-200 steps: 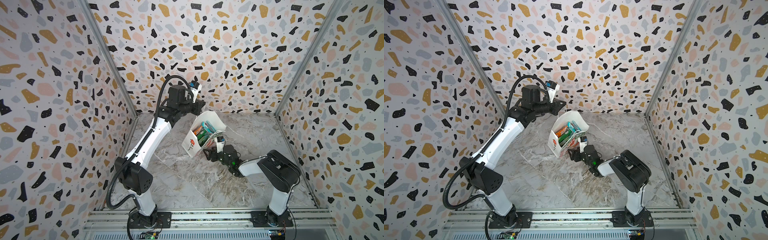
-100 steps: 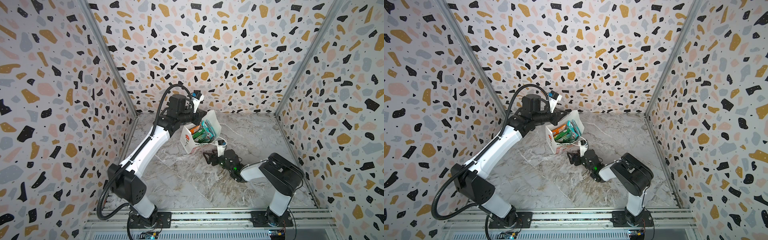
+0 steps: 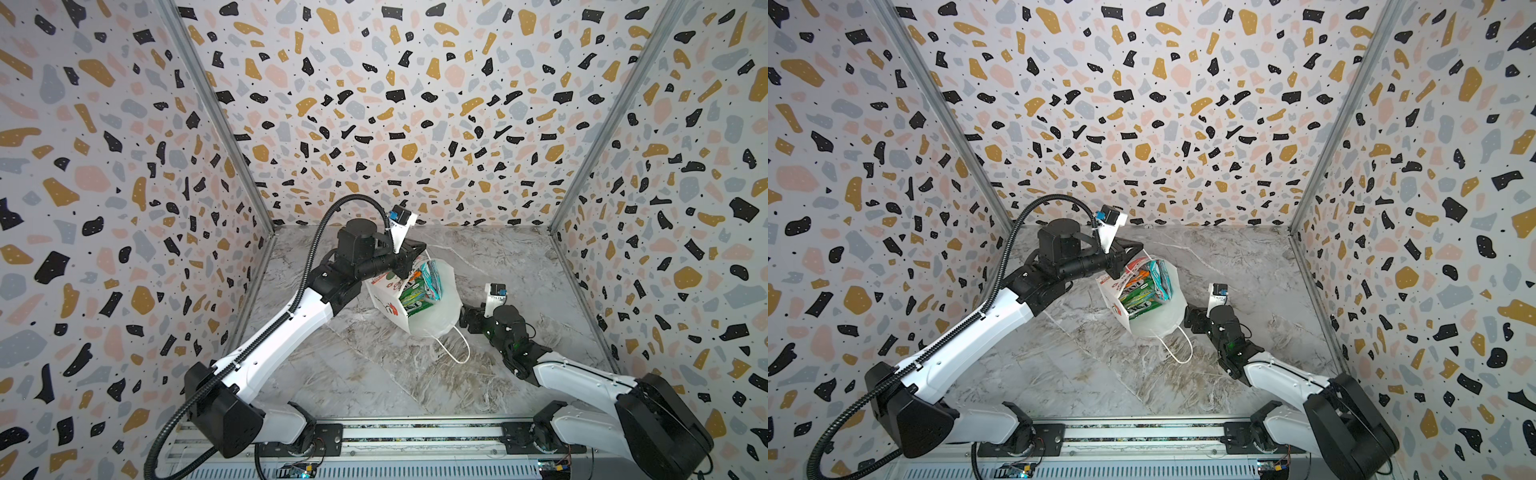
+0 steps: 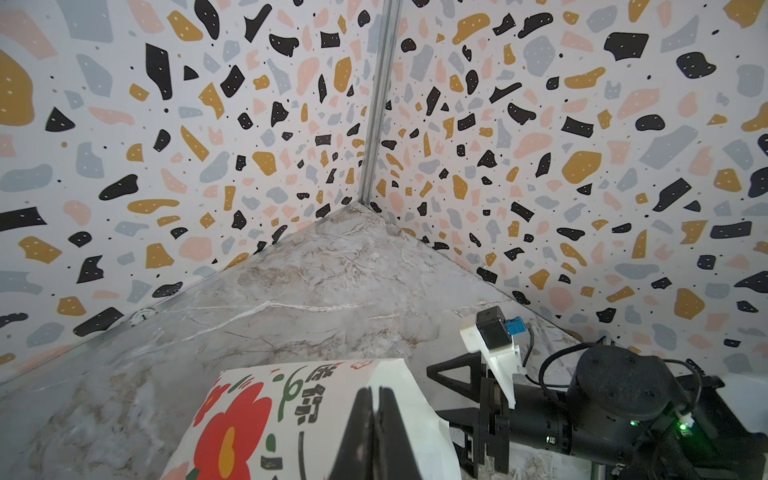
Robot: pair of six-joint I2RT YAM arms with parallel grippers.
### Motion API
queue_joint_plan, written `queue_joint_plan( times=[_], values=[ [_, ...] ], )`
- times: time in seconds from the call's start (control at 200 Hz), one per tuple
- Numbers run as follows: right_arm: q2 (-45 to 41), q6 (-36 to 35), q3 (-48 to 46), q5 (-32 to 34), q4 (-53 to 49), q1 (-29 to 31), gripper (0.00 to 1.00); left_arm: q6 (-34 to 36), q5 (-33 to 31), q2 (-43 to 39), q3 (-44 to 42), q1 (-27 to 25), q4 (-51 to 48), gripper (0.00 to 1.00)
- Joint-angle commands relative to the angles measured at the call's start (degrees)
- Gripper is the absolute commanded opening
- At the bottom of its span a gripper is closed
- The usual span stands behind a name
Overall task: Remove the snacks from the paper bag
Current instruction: 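Grip the bag rim with the left gripper and tilt the bag over, then hold the bag with the left gripper while the right gripper reaches into its mouth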
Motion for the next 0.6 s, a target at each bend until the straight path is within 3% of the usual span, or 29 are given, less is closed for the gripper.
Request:
queue_joint_plan(
  times=[0.0, 0.31, 0.471, 0.596],
  values=[
    [-4.66, -4.67, 4.17, 2.35, -11.4, -0.42, 0.86, -1.78, 0.41, -1.45, -0.49, -0.15, 5.45, 0.0],
    [-11.6, -11.84, 11.3, -19.06, -15.17, 2.3, 0.84, -3.29, -0.44, -0.82, -0.35, -0.54, 4.18, 0.0],
    [-8.94, -14.19, 15.16, -24.93, -15.14, 7.33, 0.83, -4.22, -0.62, -1.51, -1.59, -0.63, 5.26, 0.0],
    [-3.34, -15.53, 18.39, -25.06, -15.12, 11.94, 0.8, -4.58, -0.19, -1.89, -2.93, -0.65, 6.06, 0.0]
  ],
)
